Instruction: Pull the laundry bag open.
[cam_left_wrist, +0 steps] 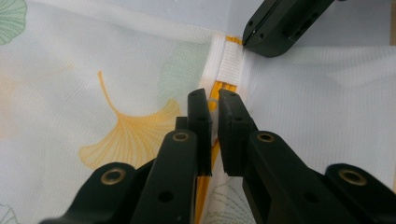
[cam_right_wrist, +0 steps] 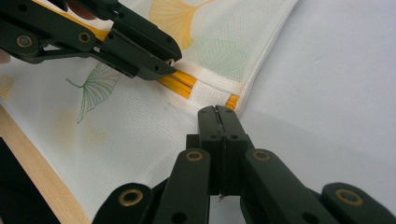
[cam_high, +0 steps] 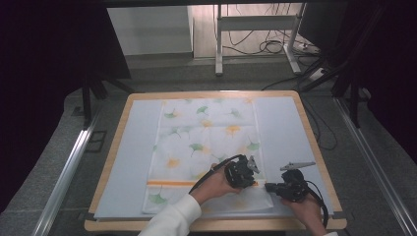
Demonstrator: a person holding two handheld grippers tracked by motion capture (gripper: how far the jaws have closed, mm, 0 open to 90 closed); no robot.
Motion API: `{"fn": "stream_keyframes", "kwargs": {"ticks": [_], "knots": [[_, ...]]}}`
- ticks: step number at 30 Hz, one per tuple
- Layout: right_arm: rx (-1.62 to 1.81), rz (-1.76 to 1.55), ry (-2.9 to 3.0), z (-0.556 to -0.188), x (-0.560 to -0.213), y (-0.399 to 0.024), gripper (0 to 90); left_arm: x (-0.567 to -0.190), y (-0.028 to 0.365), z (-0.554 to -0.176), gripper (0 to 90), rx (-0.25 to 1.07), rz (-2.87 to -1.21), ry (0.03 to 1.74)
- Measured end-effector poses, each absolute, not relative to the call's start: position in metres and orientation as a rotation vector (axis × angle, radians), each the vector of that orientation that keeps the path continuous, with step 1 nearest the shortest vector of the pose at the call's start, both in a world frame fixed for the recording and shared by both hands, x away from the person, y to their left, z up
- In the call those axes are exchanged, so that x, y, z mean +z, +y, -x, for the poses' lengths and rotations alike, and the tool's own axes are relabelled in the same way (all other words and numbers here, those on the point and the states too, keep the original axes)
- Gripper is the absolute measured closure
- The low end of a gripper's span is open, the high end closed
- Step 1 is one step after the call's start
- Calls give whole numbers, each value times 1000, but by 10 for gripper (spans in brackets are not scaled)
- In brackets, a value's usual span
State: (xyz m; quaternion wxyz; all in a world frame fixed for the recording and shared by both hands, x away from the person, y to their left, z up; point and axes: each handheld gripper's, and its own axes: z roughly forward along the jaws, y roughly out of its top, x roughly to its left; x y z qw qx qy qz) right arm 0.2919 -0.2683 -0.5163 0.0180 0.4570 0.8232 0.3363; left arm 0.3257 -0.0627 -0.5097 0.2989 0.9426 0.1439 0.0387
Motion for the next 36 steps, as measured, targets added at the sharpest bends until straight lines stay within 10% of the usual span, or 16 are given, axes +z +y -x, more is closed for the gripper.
{"fn": "stream_keyframes", "kwargs": {"ticks": [36], "knots": [[1045,-1408,2562,-292,-517,-269,896,-510,-12,-325,849,119,-2528,456]]}}
